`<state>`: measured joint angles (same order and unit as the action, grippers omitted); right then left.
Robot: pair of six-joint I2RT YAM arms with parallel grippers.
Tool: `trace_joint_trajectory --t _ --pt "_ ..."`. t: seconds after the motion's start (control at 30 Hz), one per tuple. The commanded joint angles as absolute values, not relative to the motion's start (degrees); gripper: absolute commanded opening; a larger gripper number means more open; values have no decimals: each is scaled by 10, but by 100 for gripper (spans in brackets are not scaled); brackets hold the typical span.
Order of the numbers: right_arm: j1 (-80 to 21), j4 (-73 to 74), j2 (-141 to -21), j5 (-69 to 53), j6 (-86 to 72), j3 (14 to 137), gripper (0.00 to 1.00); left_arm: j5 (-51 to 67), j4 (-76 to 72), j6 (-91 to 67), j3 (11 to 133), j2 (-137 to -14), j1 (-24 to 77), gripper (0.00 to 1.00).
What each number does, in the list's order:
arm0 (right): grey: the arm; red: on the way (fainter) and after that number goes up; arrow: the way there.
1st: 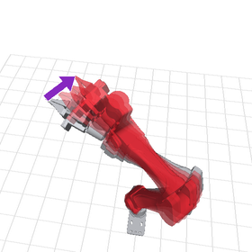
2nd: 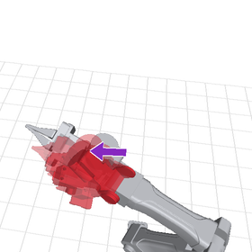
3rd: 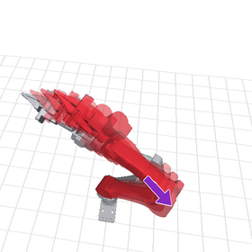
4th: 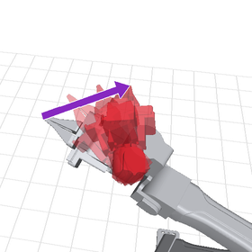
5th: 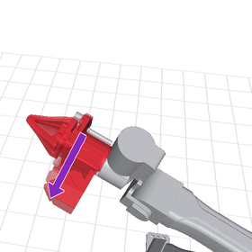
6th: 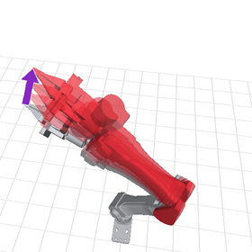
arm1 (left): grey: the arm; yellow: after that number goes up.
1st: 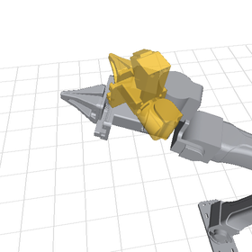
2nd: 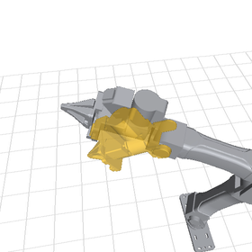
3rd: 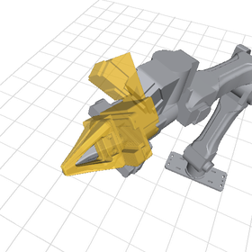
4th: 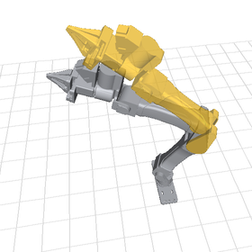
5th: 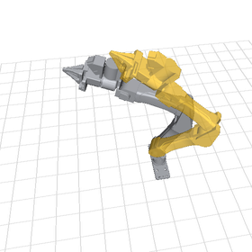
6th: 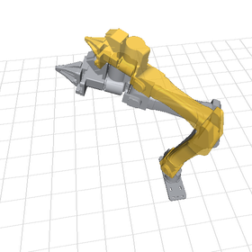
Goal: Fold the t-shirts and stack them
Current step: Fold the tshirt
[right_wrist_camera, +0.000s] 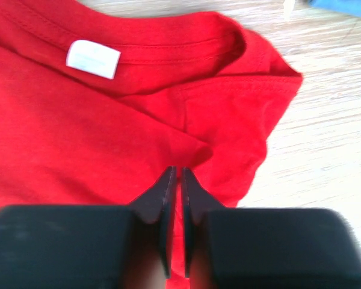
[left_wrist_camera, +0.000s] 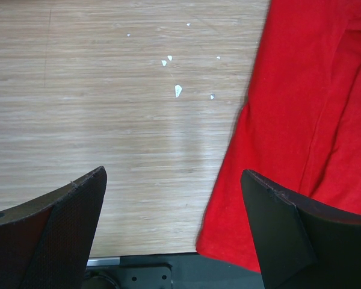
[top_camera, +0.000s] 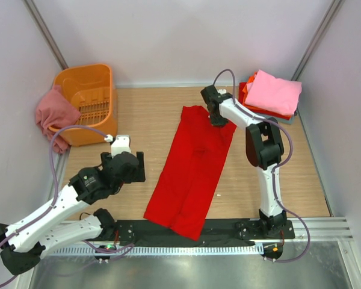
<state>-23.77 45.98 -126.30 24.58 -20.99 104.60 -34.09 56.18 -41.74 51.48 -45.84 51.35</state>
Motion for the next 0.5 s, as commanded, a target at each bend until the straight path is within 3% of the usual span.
trace_joint_trajectory --t 0.0,0.1,0.47 --pt "-229 468 -1257 265 -203 1061 8 -361 557 -422 520 -461 512 93" --pt "-219 463 -1246 264 -201 1049 1 -360 557 -422 519 -461 512 93" --pt "-156 453 -1176 266 -188 986 1 -360 557 -423 520 -461 512 93"
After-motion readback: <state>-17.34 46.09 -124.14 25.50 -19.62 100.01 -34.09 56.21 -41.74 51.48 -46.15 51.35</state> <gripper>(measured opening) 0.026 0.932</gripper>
